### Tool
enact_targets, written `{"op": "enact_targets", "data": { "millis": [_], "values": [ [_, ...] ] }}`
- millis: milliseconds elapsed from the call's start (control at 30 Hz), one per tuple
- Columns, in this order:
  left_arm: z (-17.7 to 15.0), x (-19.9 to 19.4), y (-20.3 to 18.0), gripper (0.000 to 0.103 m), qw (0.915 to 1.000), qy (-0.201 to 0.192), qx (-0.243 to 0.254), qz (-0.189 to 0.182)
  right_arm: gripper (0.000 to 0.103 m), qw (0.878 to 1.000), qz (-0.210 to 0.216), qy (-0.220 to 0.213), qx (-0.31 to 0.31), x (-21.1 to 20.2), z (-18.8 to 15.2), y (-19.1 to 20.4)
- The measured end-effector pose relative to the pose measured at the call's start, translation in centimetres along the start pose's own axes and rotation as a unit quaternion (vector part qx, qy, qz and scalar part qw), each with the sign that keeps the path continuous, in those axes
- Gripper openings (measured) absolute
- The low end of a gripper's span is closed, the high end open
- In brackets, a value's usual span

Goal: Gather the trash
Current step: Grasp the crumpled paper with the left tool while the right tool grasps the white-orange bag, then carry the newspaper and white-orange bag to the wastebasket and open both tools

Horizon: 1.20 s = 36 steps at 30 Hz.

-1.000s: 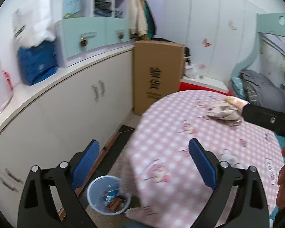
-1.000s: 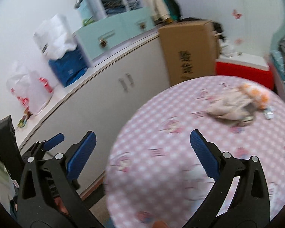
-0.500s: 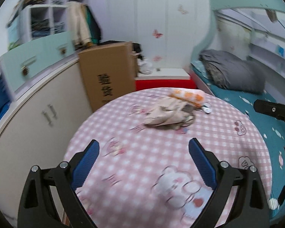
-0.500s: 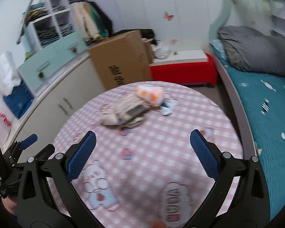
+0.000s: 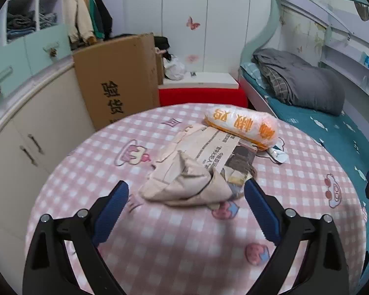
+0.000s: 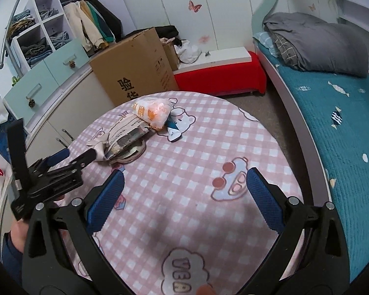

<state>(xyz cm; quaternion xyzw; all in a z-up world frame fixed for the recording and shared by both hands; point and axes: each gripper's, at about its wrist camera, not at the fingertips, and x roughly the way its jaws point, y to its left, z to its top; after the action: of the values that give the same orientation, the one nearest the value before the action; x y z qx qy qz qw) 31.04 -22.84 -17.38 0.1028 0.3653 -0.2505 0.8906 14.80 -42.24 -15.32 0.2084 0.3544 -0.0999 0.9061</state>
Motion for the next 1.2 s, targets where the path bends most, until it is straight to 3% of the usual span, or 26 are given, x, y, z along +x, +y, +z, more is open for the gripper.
{"op": "enact_targets", "data": {
  "millis": [67, 100, 133, 167, 400, 467, 533, 567, 700, 867, 933, 1133, 1167, 1200],
  "values": [
    [0.2, 1.3, 0.3, 0.088, 0.9995, 0.011, -0.008, -0.027, 0.097, 1.000, 0.006, 0.004, -0.005, 1.5, 1.0, 0.4],
    [0.3, 1.7, 0.4, 0.066, 0.9989, 0.016, -0.013, -0.041, 0.097, 1.000, 0.010, 0.007, -0.008, 2.2, 1.6, 0.6],
    [0.3, 2.2, 0.4, 0.055, 0.9982, 0.028, -0.014, -0.051, 0.097, 1.000, 0.015, 0.010, -0.013, 3.2, 2.3, 1.0],
    [0.3, 2.5, 0.4, 0.050, 0.9974, 0.036, -0.015, -0.061, 0.097, 1.000, 0.022, 0.011, -0.019, 4.3, 3.0, 1.4],
    [-0.4, 1.2, 1.2, 0.043, 0.9968, 0.013, -0.021, -0.076, 0.094, 0.997, 0.035, 0.046, -0.059, 12.6, 6.7, 4.0],
    [-0.5, 0.6, 1.5, 0.043, 0.9972, 0.008, -0.019, -0.072, 0.082, 0.996, 0.028, 0.056, -0.068, 14.6, 7.3, 4.6],
    [-0.8, 0.0, 1.8, 0.043, 0.9974, 0.003, -0.017, -0.070, 0.042, 0.994, 0.043, 0.079, -0.069, 16.2, 7.4, 4.8],
    [-0.9, -0.4, 2.0, 0.043, 0.9976, 0.001, -0.015, -0.067, 0.041, 0.993, 0.052, 0.081, -0.069, 16.2, 7.4, 4.9],
    [-1.4, -2.2, 3.2, 0.041, 0.9982, -0.012, -0.018, -0.056, 0.034, 0.993, 0.061, 0.054, -0.088, 13.5, 6.9, 5.6],
    [-2.2, -4.8, 4.2, 0.040, 0.9981, -0.028, -0.023, -0.050, 0.033, 0.995, 0.094, 0.015, -0.036, 8.4, 6.3, 3.2],
    [-2.8, -5.9, 4.5, 0.040, 0.9980, -0.030, -0.025, -0.049, 0.033, 0.994, 0.106, 0.003, -0.012, 5.5, 5.0, 1.7],
    [-6.2, -8.5, 5.0, 0.040, 0.9985, -0.023, -0.025, -0.043, 0.033, 0.996, 0.091, 0.010, 0.023, -0.3, -1.2, -1.2],
    [-6.8, -8.7, 4.9, 0.045, 0.9989, -0.018, -0.023, -0.036, 0.033, 0.996, 0.087, 0.013, 0.025, -1.0, -2.3, -1.4],
    [-7.4, -8.6, 4.8, 0.060, 0.9994, -0.009, -0.020, -0.029, 0.033, 0.996, 0.085, 0.017, 0.026, -1.6, -3.2, -1.5]
  ]
}}
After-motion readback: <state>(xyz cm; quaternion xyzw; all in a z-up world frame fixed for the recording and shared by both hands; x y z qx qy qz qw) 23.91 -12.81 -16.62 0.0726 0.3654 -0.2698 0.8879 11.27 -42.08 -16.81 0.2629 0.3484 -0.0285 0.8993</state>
